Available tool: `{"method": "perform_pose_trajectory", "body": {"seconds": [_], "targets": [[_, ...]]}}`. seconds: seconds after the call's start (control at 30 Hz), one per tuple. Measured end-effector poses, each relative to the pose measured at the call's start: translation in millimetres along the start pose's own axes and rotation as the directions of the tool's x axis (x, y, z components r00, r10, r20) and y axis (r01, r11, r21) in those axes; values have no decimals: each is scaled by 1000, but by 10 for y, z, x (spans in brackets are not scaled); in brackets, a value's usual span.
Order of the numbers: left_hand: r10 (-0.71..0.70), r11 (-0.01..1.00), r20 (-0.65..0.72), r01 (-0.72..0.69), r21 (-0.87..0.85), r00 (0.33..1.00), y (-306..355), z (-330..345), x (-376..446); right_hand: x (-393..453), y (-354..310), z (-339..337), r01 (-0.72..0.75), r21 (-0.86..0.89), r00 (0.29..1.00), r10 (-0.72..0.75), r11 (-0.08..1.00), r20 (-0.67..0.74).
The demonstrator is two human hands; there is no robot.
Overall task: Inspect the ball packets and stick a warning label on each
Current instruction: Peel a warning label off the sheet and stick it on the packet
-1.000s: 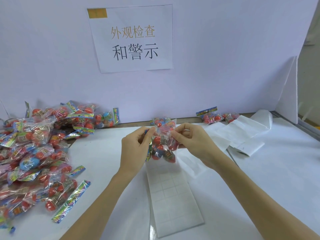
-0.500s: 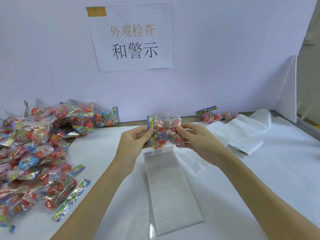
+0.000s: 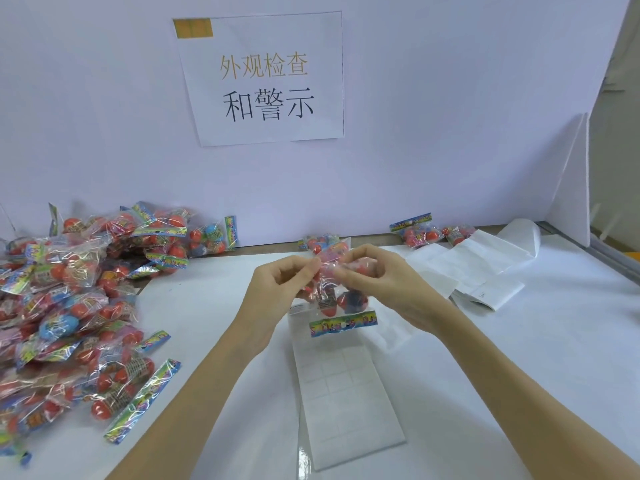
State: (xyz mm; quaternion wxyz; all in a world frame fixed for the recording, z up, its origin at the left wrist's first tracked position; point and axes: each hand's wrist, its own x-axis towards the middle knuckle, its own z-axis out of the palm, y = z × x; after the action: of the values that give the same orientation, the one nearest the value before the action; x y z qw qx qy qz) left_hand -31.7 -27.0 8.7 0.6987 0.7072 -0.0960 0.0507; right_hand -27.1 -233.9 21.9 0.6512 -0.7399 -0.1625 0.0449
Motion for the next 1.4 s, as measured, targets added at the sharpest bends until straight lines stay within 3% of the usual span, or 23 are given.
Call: {"method": "perform_pose_trajectory", "body": {"seconds": [0.2, 0.5, 0.57, 0.67, 0.73, 0.87, 0.93, 1.1, 1.4], "targets": [[121, 984, -136, -100, 150, 983, -44, -55, 29, 31, 38, 1, 60, -20, 985, -62, 998, -163], [202, 977, -202, -183, 113, 958, 15, -9, -4, 43, 73, 119, 73, -121, 912, -115, 990, -394], [203, 971, -205, -171, 165, 957, -22, -9, 6, 42, 78, 129, 48, -84, 924, -77, 995, -374], [172, 976, -278, -124, 181, 945, -65, -41, 41, 29, 36, 114, -31, 96, 991, 43, 995, -130], [155, 981, -297, -111, 160, 942, -66, -70, 59, 22, 41, 109, -51, 137, 997, 57, 989, -46], [85, 994, -262, -61, 96, 961, -18, -46, 40, 24, 47, 127, -78, 226, 992, 98, 971, -82], [72, 996, -237, -56, 75, 969, 18, -66, 49, 23, 29, 106, -61, 127, 992, 74, 990, -100], [28, 991, 16, -30, 130, 999, 36, -41, 18, -6, 27, 110, -47, -20, 999, 47, 999, -20], [-142, 968, 15, 142, -205, 990, 64, -100, 6, 29, 83, 110, 37, 28, 990, -33, 999, -135]]}}
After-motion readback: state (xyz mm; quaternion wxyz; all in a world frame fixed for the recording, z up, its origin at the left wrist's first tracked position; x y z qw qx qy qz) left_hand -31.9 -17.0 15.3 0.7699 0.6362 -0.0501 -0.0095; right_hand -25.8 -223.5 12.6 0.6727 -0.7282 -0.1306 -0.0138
